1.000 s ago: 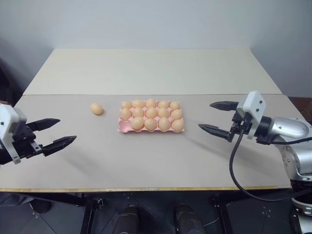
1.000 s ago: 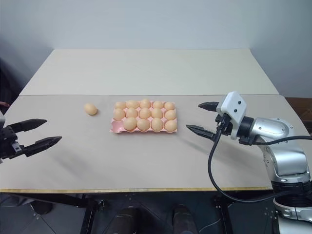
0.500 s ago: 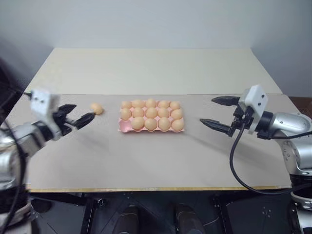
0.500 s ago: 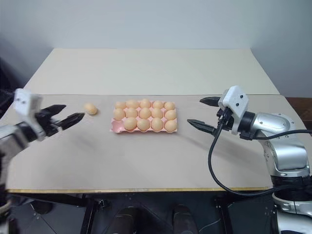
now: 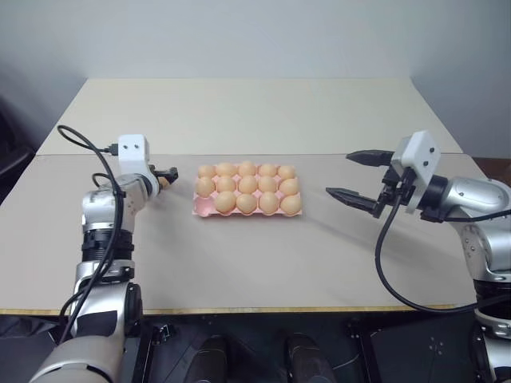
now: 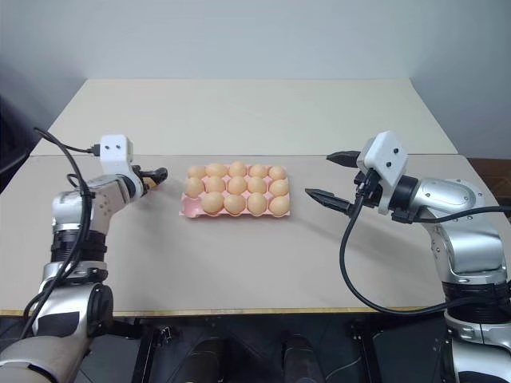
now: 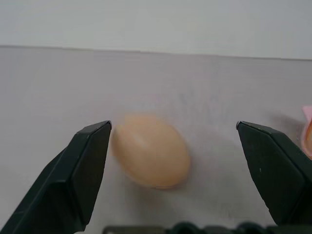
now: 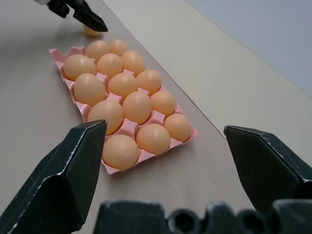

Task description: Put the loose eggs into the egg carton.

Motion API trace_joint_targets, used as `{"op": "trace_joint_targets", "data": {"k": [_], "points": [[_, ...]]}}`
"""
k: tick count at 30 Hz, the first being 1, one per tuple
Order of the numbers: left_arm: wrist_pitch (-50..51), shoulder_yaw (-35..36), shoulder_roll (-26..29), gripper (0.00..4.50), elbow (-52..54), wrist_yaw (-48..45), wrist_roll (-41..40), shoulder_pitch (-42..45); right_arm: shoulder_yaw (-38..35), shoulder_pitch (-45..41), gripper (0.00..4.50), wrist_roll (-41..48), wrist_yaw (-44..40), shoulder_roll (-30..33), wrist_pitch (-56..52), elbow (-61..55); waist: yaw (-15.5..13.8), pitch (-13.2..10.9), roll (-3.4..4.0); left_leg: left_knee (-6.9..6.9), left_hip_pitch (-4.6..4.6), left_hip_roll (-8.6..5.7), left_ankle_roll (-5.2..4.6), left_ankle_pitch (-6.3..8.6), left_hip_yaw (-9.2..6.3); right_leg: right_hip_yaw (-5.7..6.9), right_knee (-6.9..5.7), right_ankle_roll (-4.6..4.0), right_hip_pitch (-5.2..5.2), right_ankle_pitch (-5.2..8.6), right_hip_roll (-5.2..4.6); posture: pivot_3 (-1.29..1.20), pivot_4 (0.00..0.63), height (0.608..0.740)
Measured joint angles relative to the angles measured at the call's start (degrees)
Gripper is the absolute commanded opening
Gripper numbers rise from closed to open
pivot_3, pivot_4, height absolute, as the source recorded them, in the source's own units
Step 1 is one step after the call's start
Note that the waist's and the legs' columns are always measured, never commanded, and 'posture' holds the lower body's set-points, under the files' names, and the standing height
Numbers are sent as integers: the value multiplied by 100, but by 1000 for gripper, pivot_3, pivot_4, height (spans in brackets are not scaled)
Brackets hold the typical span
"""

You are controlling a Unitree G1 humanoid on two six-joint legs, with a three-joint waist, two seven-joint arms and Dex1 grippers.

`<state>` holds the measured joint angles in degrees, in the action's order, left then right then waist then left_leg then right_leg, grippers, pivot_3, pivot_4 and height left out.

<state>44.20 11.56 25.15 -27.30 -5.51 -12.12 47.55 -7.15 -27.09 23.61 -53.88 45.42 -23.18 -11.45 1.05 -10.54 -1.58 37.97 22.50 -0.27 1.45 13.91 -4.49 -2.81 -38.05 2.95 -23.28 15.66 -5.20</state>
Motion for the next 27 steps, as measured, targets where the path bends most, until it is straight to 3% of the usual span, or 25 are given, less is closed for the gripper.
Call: {"op": "trace_joint_targets", "data": {"k": [5,8,14,15,21,27], "points": [[-552,-9,-203,4486,-869,113,156,321,-26,21,4500,16,63,0,-1,-92,-20,0,-1,1,3,-4,1,-1,0,1,1,1,0,-1,-4,0,150,740],[-805,7,-277,3903,-1278,207,194,451,-48,44,4500,25,112,0,-8,-197,-12,0,-1,1,4,-4,1,-1,0,1,1,2,0,-1,-4,0,150,740],[-1190,12,-294,1997,-1724,310,342,608,-62,49,4500,25,210,-1,-37,-238,-14,0,-2,2,4,-5,2,-1,0,1,0,2,0,-1,-4,0,150,740],[-1205,-7,-294,1838,-1726,301,371,608,-62,49,4500,23,233,-1,-59,-237,-15,0,-2,2,4,-4,2,-1,0,1,0,2,0,-1,-4,0,150,740],[-1194,-157,-133,1750,-1234,104,541,297,-59,97,4500,12,410,-36,-71,-236,7,0,-2,1,4,-3,2,-1,-1,1,-2,2,-2,-1,-3,0,150,740],[-787,-273,417,1750,659,-807,377,-479,-47,158,4500,18,431,-47,-73,-265,4,0,-1,2,10,-1,5,-3,-2,1,-3,2,-8,-1,-1,0,150,740]]}}
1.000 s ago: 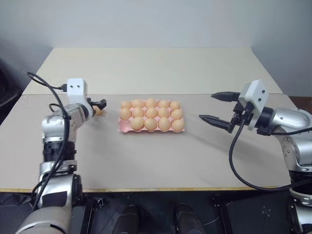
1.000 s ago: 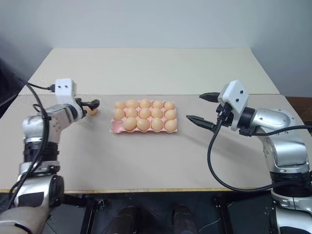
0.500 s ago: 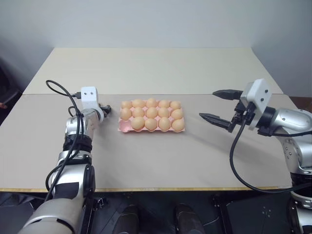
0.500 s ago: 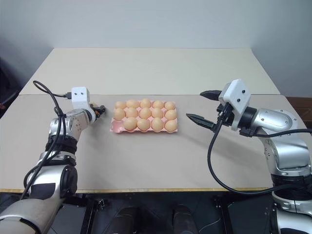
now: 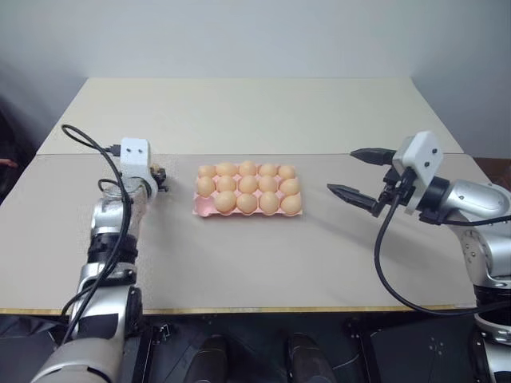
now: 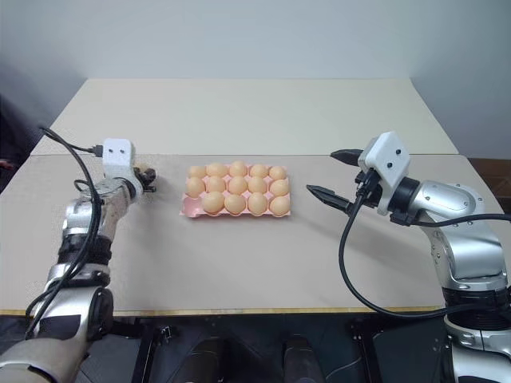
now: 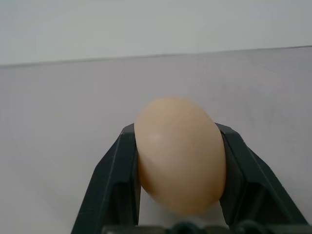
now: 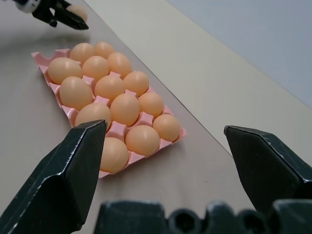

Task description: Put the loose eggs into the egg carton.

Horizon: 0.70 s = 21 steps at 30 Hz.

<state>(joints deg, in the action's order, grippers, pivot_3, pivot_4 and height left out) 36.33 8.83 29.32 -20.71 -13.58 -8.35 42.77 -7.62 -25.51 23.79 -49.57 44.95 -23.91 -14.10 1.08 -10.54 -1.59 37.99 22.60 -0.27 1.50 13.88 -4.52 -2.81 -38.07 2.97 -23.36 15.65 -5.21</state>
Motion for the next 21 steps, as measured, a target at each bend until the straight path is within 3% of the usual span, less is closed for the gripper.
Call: {"op": "trace_joint_targets", "data": {"k": [5,8,12,20,21], "points": [[70,10,1179,1750,1437,-2086,-775,-770,-20,3,4500,0,39,-4,-7,-3,33,2,4,-1,-4,2,1,0,1,-1,1,0,1,0,2,0,150,740],[-179,-42,1519,1750,1801,-3335,-1186,-1360,-28,68,4500,-3,104,-21,-6,2,35,1,4,-1,-7,4,1,0,2,-1,2,0,5,0,3,0,150,740],[-486,-238,1593,1750,2046,-4312,-1455,-1568,-26,83,4500,-5,140,-73,-5,3,-27,1,4,-1,-7,4,0,0,1,4,6,0,12,0,2,0,150,740],[-590,-809,1185,1750,1575,-4507,-1287,-1026,-2,48,4500,-27,293,-138,-4,-12,35,1,4,0,-6,6,-2,1,1,4,4,0,10,0,6,0,150,740],[-589,-875,1136,2265,1486,-4474,-1213,-975,-3,65,4500,-27,339,-140,-4,-33,42,1,3,0,-6,6,-2,1,0,4,3,0,10,0,7,0,150,740]]}}
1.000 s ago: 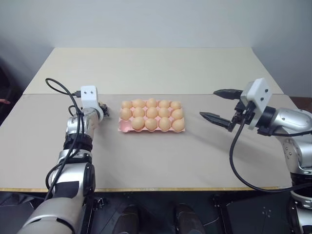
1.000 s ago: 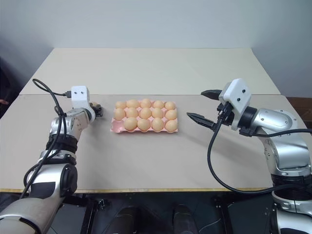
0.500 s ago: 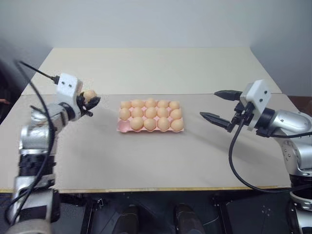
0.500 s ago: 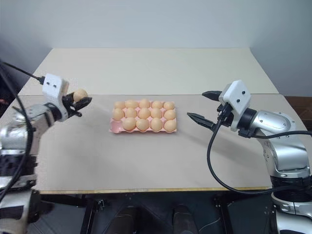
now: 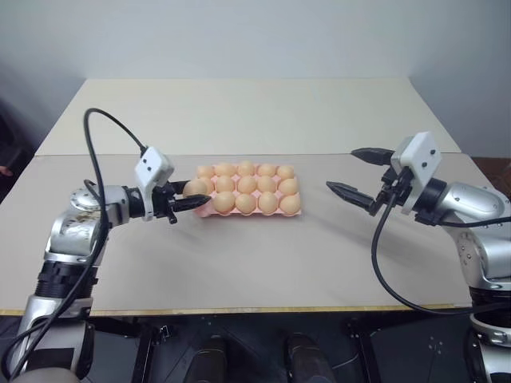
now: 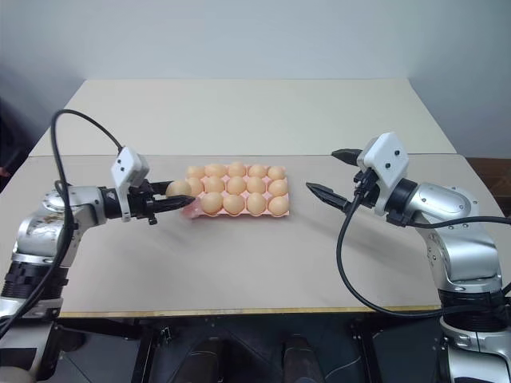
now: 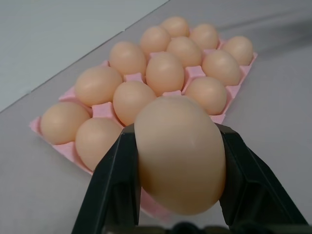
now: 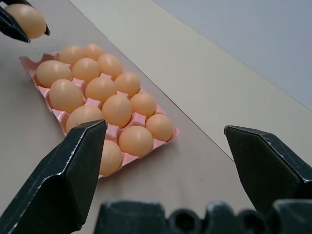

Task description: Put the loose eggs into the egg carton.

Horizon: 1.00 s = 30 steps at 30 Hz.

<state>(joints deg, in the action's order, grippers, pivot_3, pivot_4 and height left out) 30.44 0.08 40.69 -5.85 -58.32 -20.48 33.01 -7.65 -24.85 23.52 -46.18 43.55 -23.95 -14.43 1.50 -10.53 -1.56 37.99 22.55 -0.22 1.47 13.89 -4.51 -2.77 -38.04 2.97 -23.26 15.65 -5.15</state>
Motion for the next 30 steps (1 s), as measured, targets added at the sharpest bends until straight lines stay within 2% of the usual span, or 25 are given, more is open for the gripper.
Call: {"op": "trace_joint_targets", "data": {"k": [3,8,12,16,20,24,30], "points": [[-2,-178,-48,2948,-199,74,175,80,-8,68,4500,11,62,-3,-3,-139,22,0,0,0,0,0,0,0,0,0,0,0,0,0,0,0,150,740],[81,-86,-38,4468,-228,108,191,104,-43,124,4500,27,146,-2,-66,-263,57,0,0,0,0,0,0,0,-2,0,0,0,0,0,0,0,150,740],[59,462,34,4468,-101,145,-98,110,-72,127,4500,22,309,-3,-165,-294,88,0,0,0,0,2,0,0,-2,0,0,0,0,0,0,0,150,740],[54,1103,561,4468,128,-67,-432,-79,-84,125,4500,28,249,41,-173,-229,128,0,0,-2,-1,5,-1,1,-2,-1,0,0,-3,0,3,0,150,740],[110,1723,1198,4468,436,-621,-873,-749,-124,160,4500,29,59,213,-185,-111,111,-1,2,-4,-2,4,-1,1,-1,-1,1,0,-2,0,1,0,150,740],[243,2373,1546,4468,778,-1063,-1260,-1580,-206,356,4500,67,-254,355,-187,14,93,-2,3,-4,-3,5,-1,1,-1,-1,3,0,0,1,0,0,150,740],[324,2846,1603,4468,1386,-1051,-1405,-2533,-242,556,4500,244,-599,505,-207,27,78,-2,4,-4,-11,5,-1,1,0,-1,1,0,8,1,-1,0,150,740]]}}
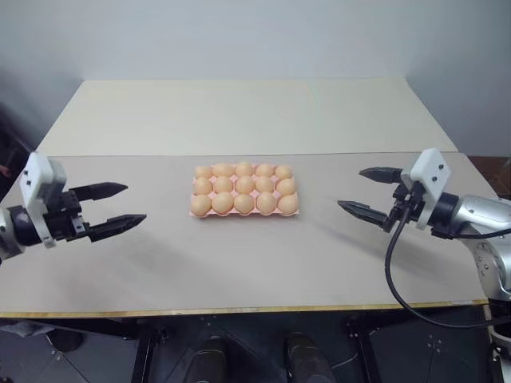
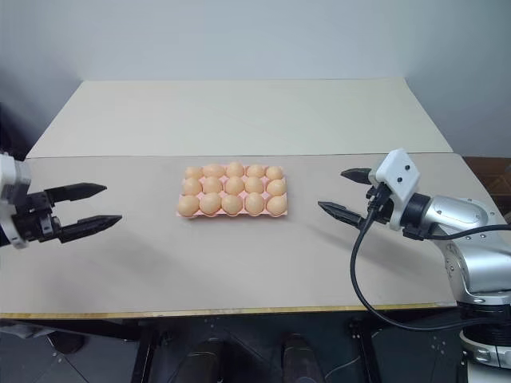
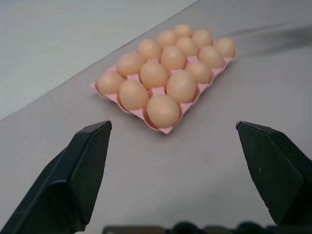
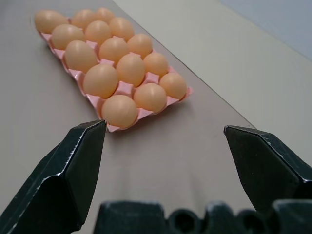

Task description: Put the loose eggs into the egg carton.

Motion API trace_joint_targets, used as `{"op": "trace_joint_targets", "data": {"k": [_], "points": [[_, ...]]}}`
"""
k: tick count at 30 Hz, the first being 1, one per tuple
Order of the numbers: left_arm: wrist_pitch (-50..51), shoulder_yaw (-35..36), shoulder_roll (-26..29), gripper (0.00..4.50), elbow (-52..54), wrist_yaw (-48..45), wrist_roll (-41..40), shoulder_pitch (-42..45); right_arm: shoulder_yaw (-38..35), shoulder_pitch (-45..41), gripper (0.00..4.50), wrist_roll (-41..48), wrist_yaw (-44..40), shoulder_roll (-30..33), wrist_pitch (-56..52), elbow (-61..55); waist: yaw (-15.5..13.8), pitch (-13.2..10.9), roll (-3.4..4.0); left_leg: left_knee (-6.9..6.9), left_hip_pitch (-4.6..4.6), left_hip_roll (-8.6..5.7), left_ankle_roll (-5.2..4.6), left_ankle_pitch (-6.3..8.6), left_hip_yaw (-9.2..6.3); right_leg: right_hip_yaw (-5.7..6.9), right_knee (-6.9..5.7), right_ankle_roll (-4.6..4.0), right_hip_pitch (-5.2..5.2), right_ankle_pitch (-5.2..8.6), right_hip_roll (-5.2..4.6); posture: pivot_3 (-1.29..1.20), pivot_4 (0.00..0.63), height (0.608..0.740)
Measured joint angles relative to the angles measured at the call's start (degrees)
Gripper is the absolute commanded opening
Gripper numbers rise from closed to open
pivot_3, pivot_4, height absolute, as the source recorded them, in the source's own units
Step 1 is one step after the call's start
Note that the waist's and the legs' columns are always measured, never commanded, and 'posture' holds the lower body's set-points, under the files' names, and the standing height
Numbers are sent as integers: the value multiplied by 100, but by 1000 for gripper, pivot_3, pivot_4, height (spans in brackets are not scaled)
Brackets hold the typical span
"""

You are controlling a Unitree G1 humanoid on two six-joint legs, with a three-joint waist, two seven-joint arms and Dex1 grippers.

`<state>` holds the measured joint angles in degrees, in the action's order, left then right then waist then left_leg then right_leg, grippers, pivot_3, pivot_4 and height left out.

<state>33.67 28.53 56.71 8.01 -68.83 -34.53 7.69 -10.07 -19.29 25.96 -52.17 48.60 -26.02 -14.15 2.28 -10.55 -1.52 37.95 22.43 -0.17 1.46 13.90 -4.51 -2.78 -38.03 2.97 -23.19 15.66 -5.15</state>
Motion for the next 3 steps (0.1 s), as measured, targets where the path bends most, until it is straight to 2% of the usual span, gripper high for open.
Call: {"op": "trace_joint_targets", "data": {"k": [3], "points": [[163,172,-4,4468,185,116,-187,-97,-10,-3,4500,8,-17,18,-12,-1,7,0,0,-1,-1,0,0,0,0,0,1,0,1,0,0,0,150,740]]}}
